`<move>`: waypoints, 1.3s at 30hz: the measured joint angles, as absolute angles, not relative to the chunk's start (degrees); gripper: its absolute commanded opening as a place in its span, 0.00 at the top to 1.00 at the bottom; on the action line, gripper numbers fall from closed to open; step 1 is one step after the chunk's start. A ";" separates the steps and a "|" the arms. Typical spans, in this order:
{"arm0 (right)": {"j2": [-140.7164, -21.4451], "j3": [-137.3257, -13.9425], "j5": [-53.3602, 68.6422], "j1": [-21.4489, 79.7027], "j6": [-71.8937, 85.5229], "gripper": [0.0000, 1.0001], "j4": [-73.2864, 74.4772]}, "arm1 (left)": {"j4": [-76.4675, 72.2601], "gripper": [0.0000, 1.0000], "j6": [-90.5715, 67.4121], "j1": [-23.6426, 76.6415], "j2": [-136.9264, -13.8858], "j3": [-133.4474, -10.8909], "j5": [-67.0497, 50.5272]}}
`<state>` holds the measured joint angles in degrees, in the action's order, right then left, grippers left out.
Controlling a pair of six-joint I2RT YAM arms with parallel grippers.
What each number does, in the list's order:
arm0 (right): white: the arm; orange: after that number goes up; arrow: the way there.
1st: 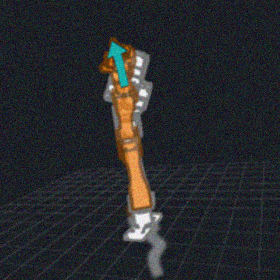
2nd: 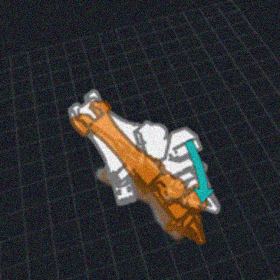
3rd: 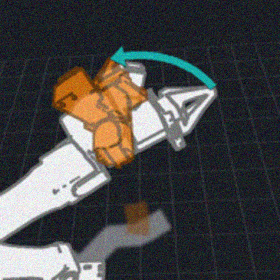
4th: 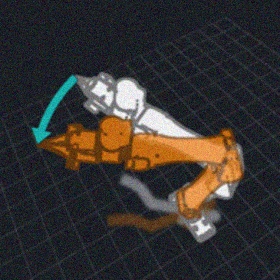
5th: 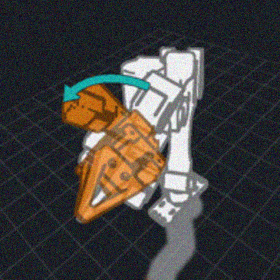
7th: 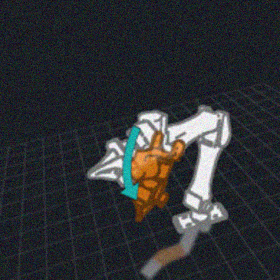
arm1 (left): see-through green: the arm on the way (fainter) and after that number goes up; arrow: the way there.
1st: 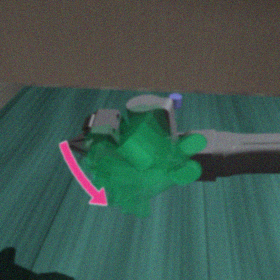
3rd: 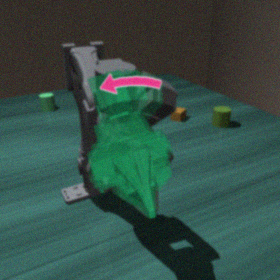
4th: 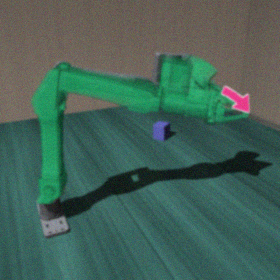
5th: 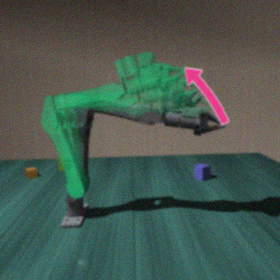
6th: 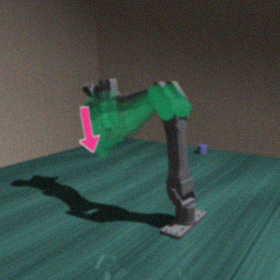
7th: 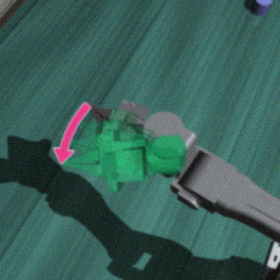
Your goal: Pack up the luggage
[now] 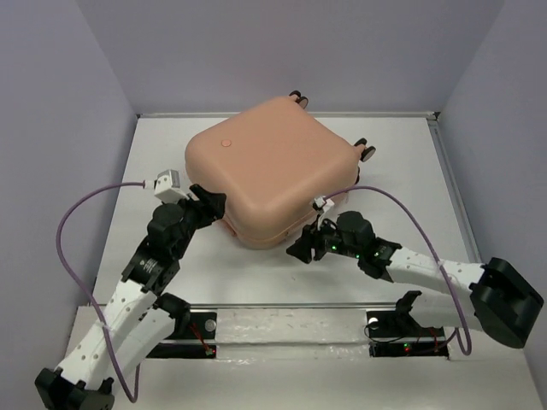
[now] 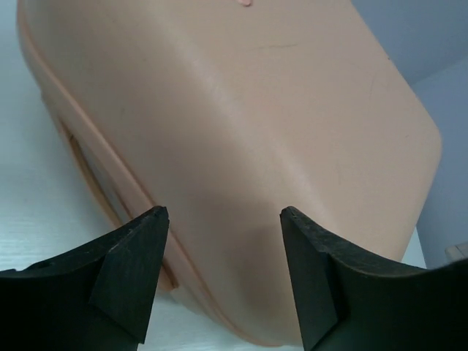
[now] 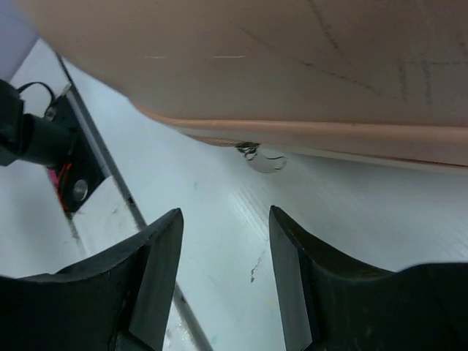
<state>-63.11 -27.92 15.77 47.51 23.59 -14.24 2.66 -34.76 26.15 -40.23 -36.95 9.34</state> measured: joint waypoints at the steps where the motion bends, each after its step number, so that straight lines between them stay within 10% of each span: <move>1: -65.65 -27.11 14.28 48.14 23.46 0.42 -18.41 | 4.49 0.39 -35.05 26.13 -36.62 -34.85 10.02; 9: -78.17 -26.72 5.32 49.98 22.41 0.48 -34.30 | 5.58 0.51 -39.24 26.00 -29.43 -25.26 4.78; 24: -84.42 -23.14 -2.87 52.31 23.99 0.93 -49.12 | -9.76 0.59 -41.85 26.33 -45.56 -21.50 -1.23; 39: -78.22 -29.06 -26.17 68.16 24.62 0.93 -24.91 | -11.70 0.59 -42.24 35.51 -52.69 -25.32 3.25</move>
